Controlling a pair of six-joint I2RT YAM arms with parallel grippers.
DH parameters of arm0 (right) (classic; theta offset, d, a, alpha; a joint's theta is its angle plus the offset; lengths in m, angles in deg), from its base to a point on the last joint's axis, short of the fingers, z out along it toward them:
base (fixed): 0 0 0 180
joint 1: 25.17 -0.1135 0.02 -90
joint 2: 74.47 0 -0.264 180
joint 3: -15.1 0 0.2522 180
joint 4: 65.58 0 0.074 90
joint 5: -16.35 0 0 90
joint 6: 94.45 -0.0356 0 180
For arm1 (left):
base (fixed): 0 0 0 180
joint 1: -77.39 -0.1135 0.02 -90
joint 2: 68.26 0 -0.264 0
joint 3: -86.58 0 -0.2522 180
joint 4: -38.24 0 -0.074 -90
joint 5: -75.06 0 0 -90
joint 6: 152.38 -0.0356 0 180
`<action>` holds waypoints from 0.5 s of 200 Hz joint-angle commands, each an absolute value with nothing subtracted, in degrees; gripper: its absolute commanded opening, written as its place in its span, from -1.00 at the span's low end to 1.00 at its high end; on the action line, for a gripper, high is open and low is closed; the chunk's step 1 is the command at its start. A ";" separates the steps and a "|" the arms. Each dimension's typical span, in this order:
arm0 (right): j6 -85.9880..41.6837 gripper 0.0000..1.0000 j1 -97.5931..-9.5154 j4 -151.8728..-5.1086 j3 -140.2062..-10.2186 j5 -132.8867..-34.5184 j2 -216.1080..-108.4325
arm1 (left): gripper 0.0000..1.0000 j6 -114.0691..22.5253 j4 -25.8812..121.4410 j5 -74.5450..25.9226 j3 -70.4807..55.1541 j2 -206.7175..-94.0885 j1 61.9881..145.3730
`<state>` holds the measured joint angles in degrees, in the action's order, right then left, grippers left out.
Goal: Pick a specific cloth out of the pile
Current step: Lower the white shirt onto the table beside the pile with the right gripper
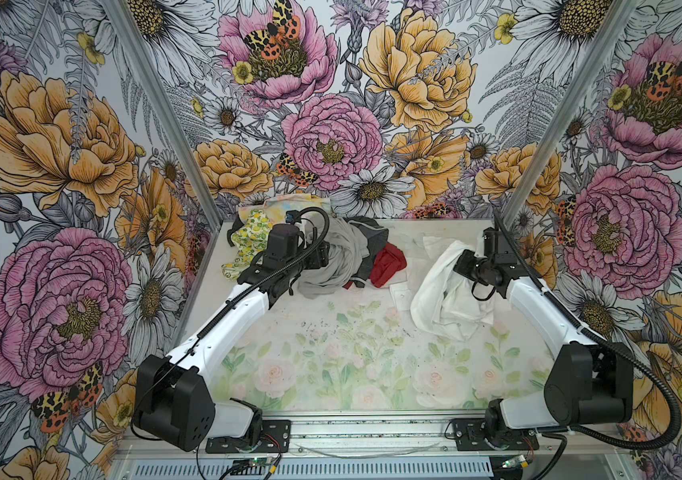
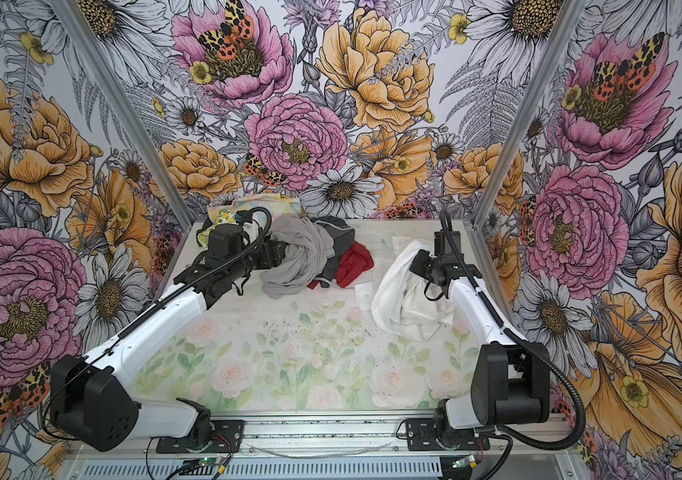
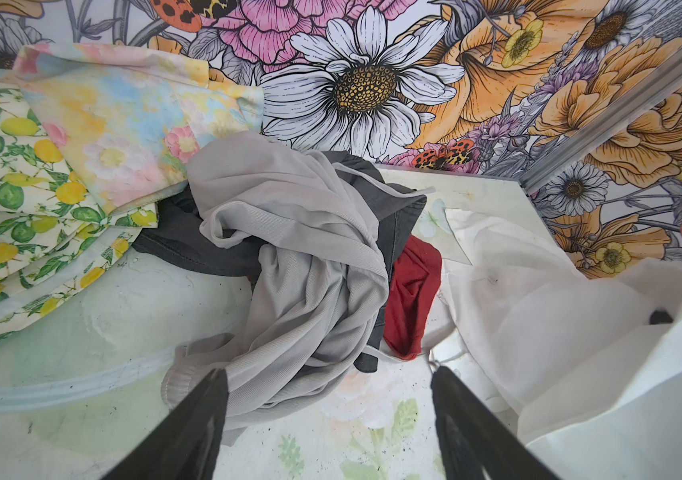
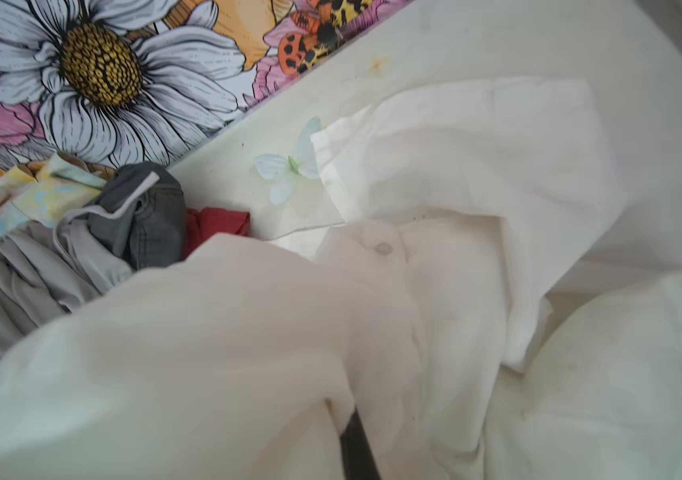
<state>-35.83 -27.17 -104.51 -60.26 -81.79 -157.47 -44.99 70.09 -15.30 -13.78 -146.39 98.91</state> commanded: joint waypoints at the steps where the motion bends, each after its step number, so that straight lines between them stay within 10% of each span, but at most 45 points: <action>1: -33.98 -1.00 -30.16 -102.10 -59.50 -79.52 -160.10 | 0.57 -45.24 70.11 -16.49 -14.35 -146.49 98.88; 27: -33.89 -0.89 -33.11 -102.90 -58.35 -77.14 -163.49 | 0.57 -45.39 70.30 -16.11 -14.41 -146.40 98.86; 100: -35.04 0.61 -41.15 -104.94 -57.69 -70.24 -171.56 | 0.57 -45.50 70.55 -16.26 -14.32 -146.79 98.84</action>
